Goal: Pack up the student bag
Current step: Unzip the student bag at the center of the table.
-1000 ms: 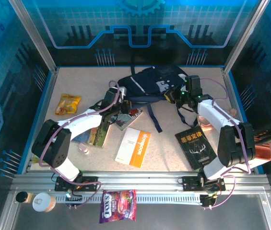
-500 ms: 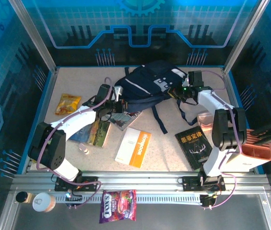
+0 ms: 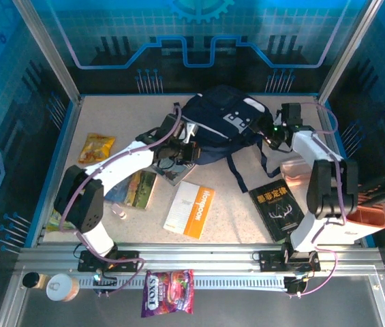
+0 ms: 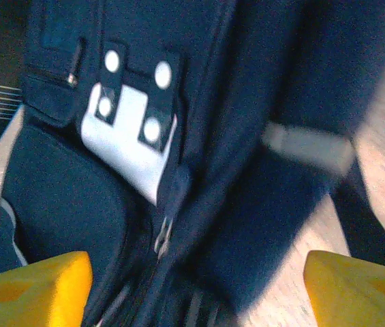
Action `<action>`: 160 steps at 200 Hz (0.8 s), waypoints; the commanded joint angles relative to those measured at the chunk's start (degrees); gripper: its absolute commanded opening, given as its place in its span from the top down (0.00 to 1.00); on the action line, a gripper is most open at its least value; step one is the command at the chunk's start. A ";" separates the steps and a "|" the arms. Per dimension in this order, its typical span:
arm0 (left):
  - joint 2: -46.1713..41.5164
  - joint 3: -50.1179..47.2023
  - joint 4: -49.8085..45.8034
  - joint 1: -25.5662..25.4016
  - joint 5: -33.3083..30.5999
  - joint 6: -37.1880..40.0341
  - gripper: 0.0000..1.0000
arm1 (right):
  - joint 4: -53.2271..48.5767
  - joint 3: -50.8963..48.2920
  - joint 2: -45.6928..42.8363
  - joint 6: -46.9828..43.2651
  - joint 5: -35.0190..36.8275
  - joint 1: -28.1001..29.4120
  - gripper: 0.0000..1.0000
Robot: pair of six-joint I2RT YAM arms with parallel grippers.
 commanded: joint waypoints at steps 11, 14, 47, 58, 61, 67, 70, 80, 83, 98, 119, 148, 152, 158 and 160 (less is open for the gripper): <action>3.05 5.13 -3.12 -3.60 2.81 -1.03 1.00 | -8.66 -3.69 -8.91 3.32 3.22 2.66 0.15; 3.27 5.41 -3.23 -3.82 2.96 -0.99 1.00 | -9.09 -3.97 -9.43 3.75 2.97 3.08 0.15; 5.52 6.91 -3.45 -5.94 3.22 -1.26 1.00 | -5.20 -10.75 -15.30 12.65 2.76 8.22 0.14; 6.06 7.07 -3.45 -6.28 3.13 -1.42 1.00 | -3.04 -12.56 -16.41 16.01 3.16 9.94 0.13; 6.25 7.08 -3.44 -6.39 3.14 -1.51 1.00 | -2.13 -13.05 -16.60 16.91 3.10 10.43 0.14; 6.46 7.19 -3.44 -6.56 3.27 -1.68 1.00 | -1.29 -13.74 -16.86 18.70 3.43 11.22 0.14; 6.68 7.26 -3.49 -6.53 3.28 -1.84 1.00 | -1.17 -14.12 -16.97 19.77 3.56 11.67 0.14; 7.02 7.41 -3.49 -6.78 3.62 -2.21 1.00 | 0.47 -15.29 -16.94 22.66 3.27 12.65 0.15; 7.08 7.43 -3.45 -6.87 3.79 -2.29 1.00 | 0.95 -15.62 -16.90 23.47 3.11 12.96 0.15; 7.39 7.44 -3.26 -7.21 4.14 -2.51 1.00 | 3.78 -17.16 -16.32 27.39 2.65 14.71 0.16; 7.79 7.52 -3.20 -7.32 4.40 -2.50 1.00 | 6.45 -18.01 -14.59 30.71 2.92 17.22 0.17; 7.80 7.88 -3.70 -7.36 4.73 -2.24 1.00 | 10.95 -18.02 -10.98 32.93 1.87 19.33 0.23; 7.80 7.88 -3.86 -7.32 4.73 -2.17 1.00 | 11.28 -18.04 -10.33 33.17 1.55 19.50 0.25; 7.80 8.02 -4.09 -7.34 4.69 -2.11 1.00 | 11.95 -18.03 -9.65 33.13 1.28 19.68 0.27; 7.80 7.97 -4.18 -7.37 4.70 -2.01 1.00 | 12.26 -18.04 -9.37 33.07 1.16 19.77 0.29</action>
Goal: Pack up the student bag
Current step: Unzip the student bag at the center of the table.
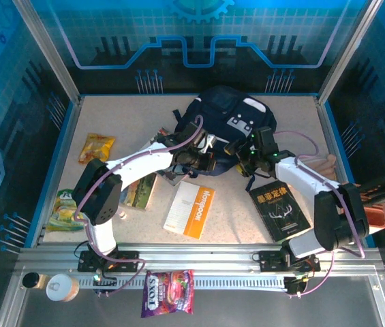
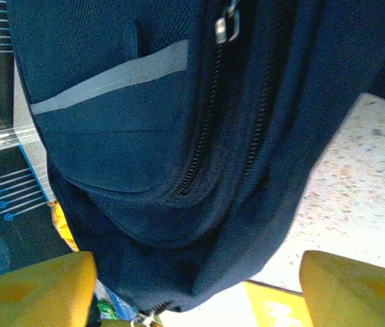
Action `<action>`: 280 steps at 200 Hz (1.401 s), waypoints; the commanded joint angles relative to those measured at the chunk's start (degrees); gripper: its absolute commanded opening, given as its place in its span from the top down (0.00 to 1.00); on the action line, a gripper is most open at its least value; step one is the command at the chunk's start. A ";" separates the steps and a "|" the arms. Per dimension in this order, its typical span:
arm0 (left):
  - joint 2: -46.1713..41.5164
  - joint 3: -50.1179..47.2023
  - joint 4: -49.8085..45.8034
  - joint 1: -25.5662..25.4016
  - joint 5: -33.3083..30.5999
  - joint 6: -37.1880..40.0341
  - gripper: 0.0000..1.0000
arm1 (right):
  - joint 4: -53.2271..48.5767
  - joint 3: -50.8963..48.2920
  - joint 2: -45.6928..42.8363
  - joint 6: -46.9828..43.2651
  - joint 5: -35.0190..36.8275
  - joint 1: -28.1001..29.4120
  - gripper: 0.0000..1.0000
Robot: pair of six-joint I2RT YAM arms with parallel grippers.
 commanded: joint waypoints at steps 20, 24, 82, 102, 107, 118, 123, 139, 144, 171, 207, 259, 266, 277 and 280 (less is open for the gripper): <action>0.47 3.19 -1.43 -0.69 2.79 0.17 1.00 | 5.84 -0.44 5.44 3.76 -1.67 1.56 0.44; 0.43 3.26 -1.74 -0.62 2.75 0.37 1.00 | 6.11 -0.53 5.76 3.63 -1.68 1.55 0.48; -0.49 4.35 -7.64 0.22 -3.31 5.43 1.00 | 3.28 -0.66 5.64 0.41 3.58 0.54 0.89; -1.27 4.00 -9.61 2.11 -6.17 6.67 1.00 | 0.62 -0.30 4.69 -2.34 6.17 -0.45 0.91; -1.51 3.77 -9.90 2.81 -6.41 6.72 1.00 | 0.03 -0.10 4.40 -3.33 6.80 -0.84 0.92; -1.93 3.30 -10.47 4.52 -6.74 6.85 1.00 | -1.36 0.21 3.82 -4.72 8.33 -1.50 0.92; -2.18 2.91 -10.70 5.25 -6.83 6.89 1.00 | -1.77 0.42 3.60 -5.74 8.78 -1.90 0.93; -2.92 1.49 -10.66 7.53 -7.10 7.37 1.00 | -2.85 1.07 3.01 -7.85 9.79 -3.08 0.93; -3.11 1.05 -10.43 8.18 -7.06 7.42 1.00 | -3.03 1.30 2.89 -8.47 9.83 -3.56 0.93; -3.48 -0.63 -9.69 11.45 -6.86 7.69 1.00 | -3.66 3.49 3.12 -12.42 8.36 -6.05 0.93; -4.35 -0.22 -6.59 11.66 -0.70 6.63 1.00 | -5.86 9.25 4.21 -19.13 5.46 -9.05 0.93; -2.73 -0.90 -0.83 5.14 4.56 4.26 1.00 | -8.58 13.81 8.96 -27.27 1.64 -14.25 0.92; -1.91 -0.97 -0.09 4.43 5.03 3.63 1.00 | -9.35 13.42 9.03 -27.54 2.59 -14.66 0.87; -0.36 -0.49 0.57 3.37 5.78 2.75 1.00 | -9.95 11.91 8.48 -27.99 4.25 -15.07 0.75; 0.10 -0.34 0.70 3.13 5.95 2.56 1.00 | -10.18 11.39 8.17 -27.77 4.84 -15.13 0.72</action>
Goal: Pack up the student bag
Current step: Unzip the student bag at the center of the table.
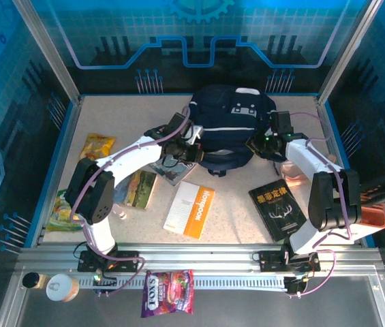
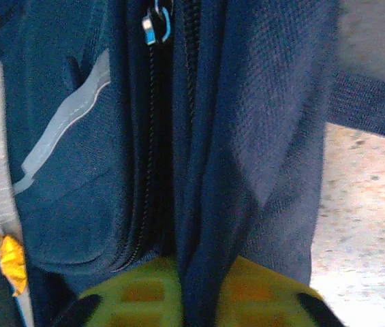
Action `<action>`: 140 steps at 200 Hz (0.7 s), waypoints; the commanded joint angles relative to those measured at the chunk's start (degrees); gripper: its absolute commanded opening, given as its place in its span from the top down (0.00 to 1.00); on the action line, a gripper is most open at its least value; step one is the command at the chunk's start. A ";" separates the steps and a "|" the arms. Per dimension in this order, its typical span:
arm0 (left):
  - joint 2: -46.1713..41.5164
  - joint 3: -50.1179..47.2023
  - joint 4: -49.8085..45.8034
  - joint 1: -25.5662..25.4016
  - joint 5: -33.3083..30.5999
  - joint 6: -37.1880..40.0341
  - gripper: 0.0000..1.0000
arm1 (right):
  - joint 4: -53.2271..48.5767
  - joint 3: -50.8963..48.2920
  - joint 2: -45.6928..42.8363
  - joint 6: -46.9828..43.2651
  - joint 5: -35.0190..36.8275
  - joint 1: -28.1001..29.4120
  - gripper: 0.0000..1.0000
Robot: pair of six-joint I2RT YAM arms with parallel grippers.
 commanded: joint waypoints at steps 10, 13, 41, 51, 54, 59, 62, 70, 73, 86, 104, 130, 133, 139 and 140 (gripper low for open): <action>3.09 0.52 2.25 -3.78 5.57 -2.81 1.00 | -0.25 -2.63 -1.54 -3.02 6.90 -2.12 0.59; 3.48 0.73 2.29 -4.04 5.65 -2.91 1.00 | -0.28 -3.30 -2.17 -2.72 7.10 -2.18 0.56; 6.45 3.14 2.28 -5.70 6.44 -3.45 1.00 | -2.78 -7.91 -8.28 1.83 7.98 -2.10 0.35; 7.17 3.71 2.14 -6.06 6.62 -3.56 1.00 | -3.69 -9.63 -10.56 4.04 7.64 -1.71 0.30; 7.41 3.93 2.08 -6.14 6.66 -3.54 1.00 | -4.16 -10.23 -11.45 5.02 7.47 -1.48 0.29; 7.75 4.16 1.91 -6.21 6.71 -3.47 1.00 | -4.85 -10.92 -12.63 6.36 7.37 -1.11 0.27; 7.93 4.28 1.79 -6.29 6.71 -3.48 1.00 | -5.21 -11.30 -13.20 7.07 7.41 -0.80 0.26; 8.24 4.50 1.63 -6.55 6.68 -3.39 1.00 | -5.73 -12.52 -15.12 9.20 7.54 0.10 0.23; 8.34 4.55 1.63 -6.61 6.60 -3.41 1.00 | -5.78 -12.69 -15.78 10.04 7.66 0.52 0.22; 8.77 4.67 1.72 -6.80 6.54 -3.41 1.00 | -5.12 -15.35 -17.96 13.45 8.45 3.39 0.18; 9.30 4.62 1.94 -7.01 6.60 -3.45 1.00 | -4.05 -15.65 -18.00 17.21 9.18 7.27 0.15; 9.50 4.39 1.34 -7.17 6.89 -2.85 1.00 | -3.00 -15.06 -15.44 22.53 10.61 10.70 0.14; 9.50 4.40 1.20 -7.11 6.89 -2.72 1.00 | -2.98 -15.02 -15.21 23.13 11.01 11.13 0.14; 9.52 4.52 0.82 -7.14 6.73 -2.60 1.00 | -2.97 -15.01 -14.69 24.19 11.85 11.89 0.14; 9.51 4.58 0.73 -7.15 6.68 -2.54 1.00 | -2.97 -15.01 -14.54 24.54 12.16 12.08 0.14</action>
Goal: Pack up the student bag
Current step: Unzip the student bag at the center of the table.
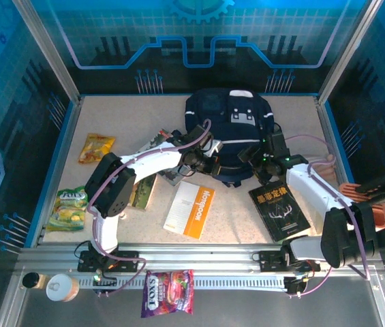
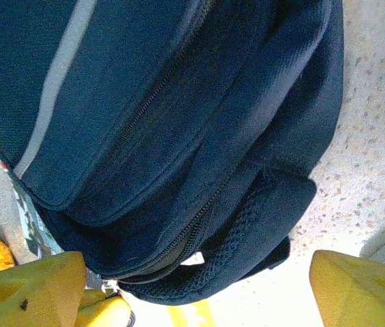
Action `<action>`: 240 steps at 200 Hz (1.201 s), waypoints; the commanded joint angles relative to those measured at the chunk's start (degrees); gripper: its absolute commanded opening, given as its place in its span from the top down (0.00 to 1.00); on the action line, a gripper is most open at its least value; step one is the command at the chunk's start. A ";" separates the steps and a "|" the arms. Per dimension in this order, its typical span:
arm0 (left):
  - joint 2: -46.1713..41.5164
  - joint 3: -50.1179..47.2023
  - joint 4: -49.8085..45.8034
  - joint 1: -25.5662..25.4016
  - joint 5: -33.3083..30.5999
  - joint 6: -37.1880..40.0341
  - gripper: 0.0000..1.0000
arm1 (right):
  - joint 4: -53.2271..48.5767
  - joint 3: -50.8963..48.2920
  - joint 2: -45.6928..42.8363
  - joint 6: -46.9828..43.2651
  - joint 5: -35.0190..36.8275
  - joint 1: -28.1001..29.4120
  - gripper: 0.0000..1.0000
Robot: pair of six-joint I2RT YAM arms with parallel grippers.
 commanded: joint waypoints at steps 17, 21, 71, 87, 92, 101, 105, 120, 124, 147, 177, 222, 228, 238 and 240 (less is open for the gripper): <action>0.74 1.53 -1.81 -0.62 1.90 0.95 1.00 | -0.11 -0.16 3.66 10.44 4.60 4.08 0.14; 0.70 1.45 -1.79 -0.63 1.84 0.99 1.00 | 0.26 -0.15 4.04 10.70 4.68 4.27 0.14; 0.96 1.42 -2.13 -0.63 1.84 0.82 1.00 | 1.89 2.77 10.55 11.16 2.72 5.27 0.12; 0.87 1.41 -2.55 -0.66 1.76 1.07 1.00 | 2.96 3.52 12.55 11.58 1.66 5.16 0.11; 0.87 1.44 -2.62 -0.68 1.75 1.21 1.00 | 3.18 3.71 13.11 11.74 1.56 5.18 0.11; 0.87 1.28 -2.78 -0.68 1.59 1.47 1.00 | 3.30 4.20 14.23 11.82 1.28 5.16 0.12; 0.87 1.34 -2.88 -0.62 1.45 1.58 1.00 | 3.36 4.34 14.62 11.75 1.26 5.18 0.12; 0.82 1.58 -3.82 -0.66 1.03 2.20 1.00 | 3.47 4.78 15.88 11.64 1.29 5.11 0.14; 0.78 1.68 -4.09 -0.61 0.89 2.38 1.00 | 3.46 4.79 16.17 11.60 1.42 5.09 0.16; 0.40 1.99 -5.84 -0.56 -0.03 4.07 1.00 | 3.21 4.72 16.58 10.90 2.61 4.92 0.33; -0.25 3.14 -10.63 0.13 -1.76 8.47 1.00 | 3.72 3.62 15.41 9.23 4.11 3.84 0.53; -1.74 3.98 -17.74 3.97 -3.82 14.53 1.00 | 3.08 3.35 12.79 6.10 6.74 2.21 0.71; -1.84 4.04 -18.26 4.41 -4.56 15.22 1.00 | 2.91 3.38 12.26 5.68 7.28 2.11 0.73; -2.03 3.96 -18.62 4.91 -6.91 16.44 1.00 | 2.10 3.56 11.42 5.06 8.20 1.87 0.74; -2.03 3.96 -18.65 5.00 -7.36 16.81 1.00 | 1.94 3.56 11.19 4.91 8.27 1.81 0.74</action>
